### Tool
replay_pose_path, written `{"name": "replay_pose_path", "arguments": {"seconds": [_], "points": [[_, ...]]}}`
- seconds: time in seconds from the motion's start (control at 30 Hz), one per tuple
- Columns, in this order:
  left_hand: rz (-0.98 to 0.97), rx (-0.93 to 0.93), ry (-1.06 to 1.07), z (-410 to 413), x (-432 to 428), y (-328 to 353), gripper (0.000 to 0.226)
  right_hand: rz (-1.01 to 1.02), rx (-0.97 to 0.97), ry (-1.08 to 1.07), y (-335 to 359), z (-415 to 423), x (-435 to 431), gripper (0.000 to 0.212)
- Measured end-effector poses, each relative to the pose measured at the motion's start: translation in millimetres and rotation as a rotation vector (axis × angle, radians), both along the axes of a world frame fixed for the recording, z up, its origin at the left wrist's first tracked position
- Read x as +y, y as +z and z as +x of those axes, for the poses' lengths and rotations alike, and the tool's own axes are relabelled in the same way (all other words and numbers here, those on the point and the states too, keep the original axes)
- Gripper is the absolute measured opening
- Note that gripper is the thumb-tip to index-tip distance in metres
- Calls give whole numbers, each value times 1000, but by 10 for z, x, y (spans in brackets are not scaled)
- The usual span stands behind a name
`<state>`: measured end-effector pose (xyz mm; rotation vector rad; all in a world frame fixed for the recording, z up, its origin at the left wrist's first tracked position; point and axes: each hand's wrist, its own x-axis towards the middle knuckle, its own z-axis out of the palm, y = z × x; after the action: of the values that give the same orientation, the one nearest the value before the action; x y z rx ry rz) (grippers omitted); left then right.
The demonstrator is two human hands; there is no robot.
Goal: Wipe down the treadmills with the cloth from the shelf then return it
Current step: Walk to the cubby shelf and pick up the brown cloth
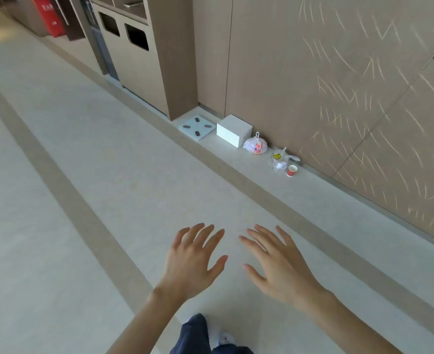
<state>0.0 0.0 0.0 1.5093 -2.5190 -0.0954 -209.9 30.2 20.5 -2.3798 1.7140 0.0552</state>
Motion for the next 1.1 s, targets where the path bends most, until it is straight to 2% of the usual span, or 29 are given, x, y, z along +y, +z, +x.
{"name": "replay_pose_path", "arguments": {"seconds": [0.13, 0.3, 0.53, 0.7, 0.8, 0.93, 1.1], "points": [[-60, 75, 20, 100, 83, 44, 49, -233, -77, 47, 156, 55, -17, 55], [-124, 182, 57, 357, 145, 1, 50, -453, -308, 96, -6, 278, 9, 54], [-54, 159, 95, 926, -7, -111, 52, -385, -245, 160, -160, 811, -176, 60], [-22, 128, 86, 1530, -360, -107, 53, -337, -237, 187, -157, 1363, -638, 57], [-42, 119, 79, 1925, -675, -57, 52, -370, -219, 220, -174, 1707, -1009, 46], [-61, 83, 92, 2369, -1097, 48, 52, -398, -247, 263, -152, 2144, -1483, 53], [-61, 73, 120, 2766, -1389, 72, 52, -431, -293, 257, -116, 2575, -1853, 52]]}}
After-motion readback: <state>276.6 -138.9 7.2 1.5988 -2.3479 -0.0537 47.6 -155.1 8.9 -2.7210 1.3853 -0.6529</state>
